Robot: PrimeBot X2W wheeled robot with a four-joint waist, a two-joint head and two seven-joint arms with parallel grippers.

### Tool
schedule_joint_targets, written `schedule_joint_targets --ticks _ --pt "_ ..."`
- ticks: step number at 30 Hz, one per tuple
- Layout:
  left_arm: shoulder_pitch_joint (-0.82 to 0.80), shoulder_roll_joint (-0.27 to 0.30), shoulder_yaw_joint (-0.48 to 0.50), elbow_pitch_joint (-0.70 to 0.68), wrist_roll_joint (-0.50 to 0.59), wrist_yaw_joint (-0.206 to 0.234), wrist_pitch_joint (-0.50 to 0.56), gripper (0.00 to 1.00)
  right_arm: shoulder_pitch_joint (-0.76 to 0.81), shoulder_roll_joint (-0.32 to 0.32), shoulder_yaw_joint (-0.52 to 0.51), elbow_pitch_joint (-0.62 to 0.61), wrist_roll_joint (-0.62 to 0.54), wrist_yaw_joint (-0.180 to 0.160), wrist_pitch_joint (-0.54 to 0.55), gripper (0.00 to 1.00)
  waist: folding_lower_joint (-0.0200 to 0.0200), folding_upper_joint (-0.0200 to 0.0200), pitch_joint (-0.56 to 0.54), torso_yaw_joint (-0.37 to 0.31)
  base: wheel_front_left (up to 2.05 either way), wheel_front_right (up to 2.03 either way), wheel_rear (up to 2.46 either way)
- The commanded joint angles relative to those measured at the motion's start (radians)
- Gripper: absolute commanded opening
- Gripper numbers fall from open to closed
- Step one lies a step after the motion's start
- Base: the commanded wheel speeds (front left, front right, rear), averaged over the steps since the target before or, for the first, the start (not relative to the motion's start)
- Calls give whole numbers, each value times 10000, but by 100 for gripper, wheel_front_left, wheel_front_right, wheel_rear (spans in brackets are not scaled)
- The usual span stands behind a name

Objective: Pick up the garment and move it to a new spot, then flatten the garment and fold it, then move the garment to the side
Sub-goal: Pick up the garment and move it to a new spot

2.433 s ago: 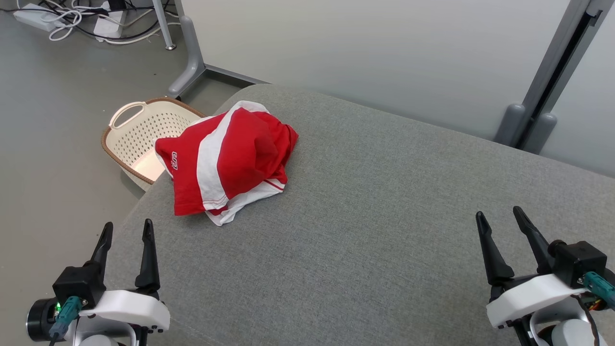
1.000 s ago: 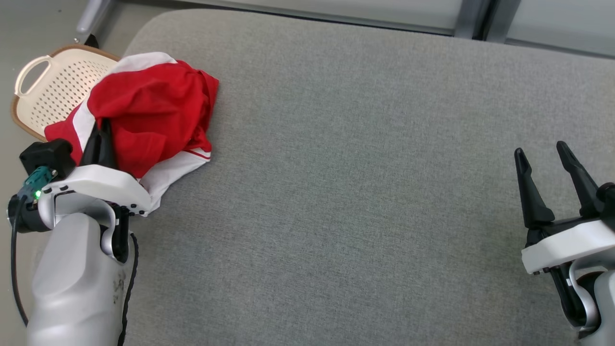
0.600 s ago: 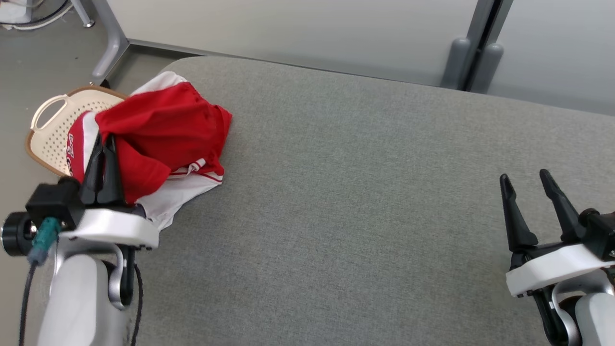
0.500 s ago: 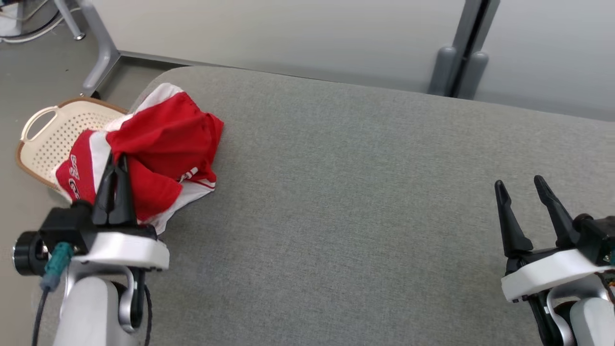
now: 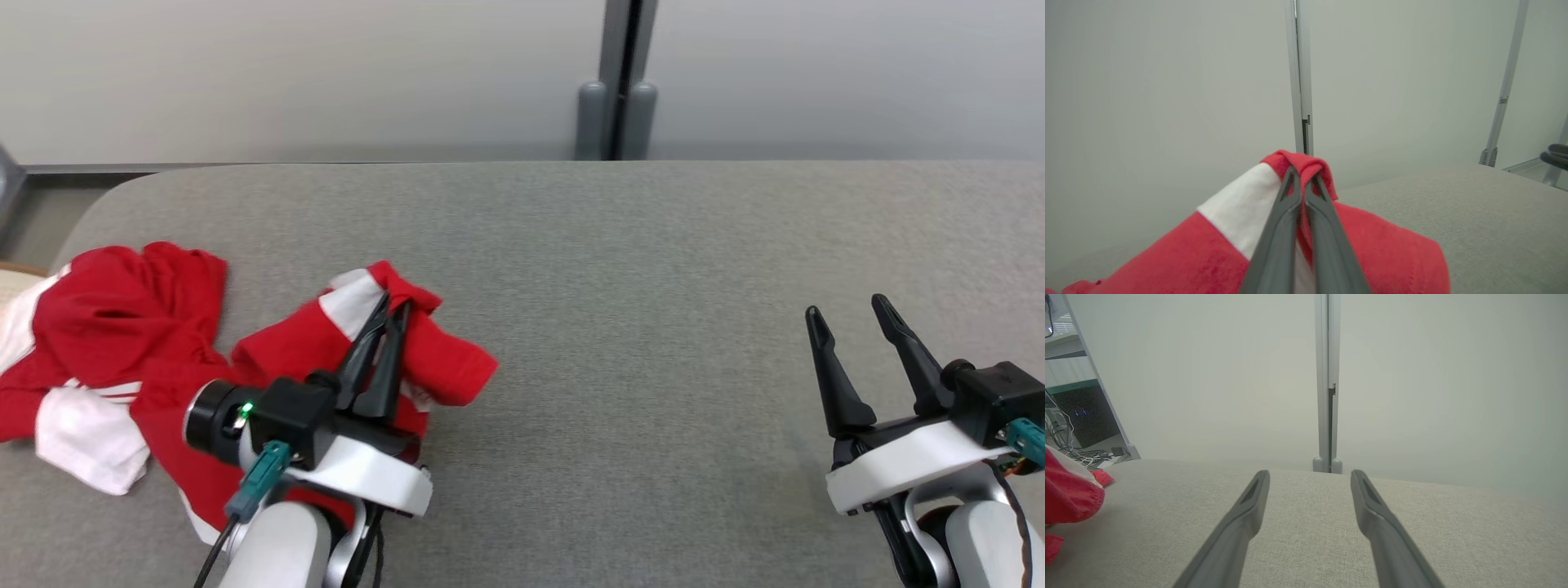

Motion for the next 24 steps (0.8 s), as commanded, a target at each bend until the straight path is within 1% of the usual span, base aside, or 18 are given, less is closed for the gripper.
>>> schedule_joint_targets --ticks 1,6,10,14,17,18,19,20,21,24 --pt "-272 7 -124 42 -63 -61 -13 0 -100 -62 0 -23 39 1 -3 100 0 0 326 -756 0 0 0" --pt "-1505 -6 -1534 606 -475 -113 -77 0 -358 -70 43 -8 224 1 -66 100 0 0 809 -2036 0 0 0" --pt "-2546 0 -2569 1249 -799 31 -146 0 -552 -13 112 114 317 1 -147 100 0 0 1301 -3022 0 0 0" --pt "-3329 10 -3547 2189 -1157 118 -104 0 -617 68 78 321 453 1 -368 100 0 0 1760 -3699 0 0 0" --pt "-3686 20 -4172 3026 -1456 173 -50 0 -699 176 60 517 538 1 -565 100 0 0 2017 -3969 0 0 0" --pt "-3770 18 -4316 3279 -1582 217 -96 6 -715 191 75 582 534 1 -636 100 0 0 2063 -4008 0 0 0" --pt "-3848 18 -4409 3563 -1706 286 -154 38 -736 208 85 641 540 1 -688 100 0 0 2103 -4033 0 0 0" --pt "-3930 13 -4547 3848 -1749 315 -191 100 -761 229 92 705 547 1 -759 100 0 0 2132 -4038 0 0 0" --pt "-4007 2 -4678 4065 -1794 370 -258 100 -775 259 102 773 544 1 -792 100 0 0 2142 -4031 0 0 0" --pt "-4102 13 -4941 4457 -2034 357 -548 100 -822 276 121 943 556 1 -903 100 0 0 2026 -3890 0 0 0"
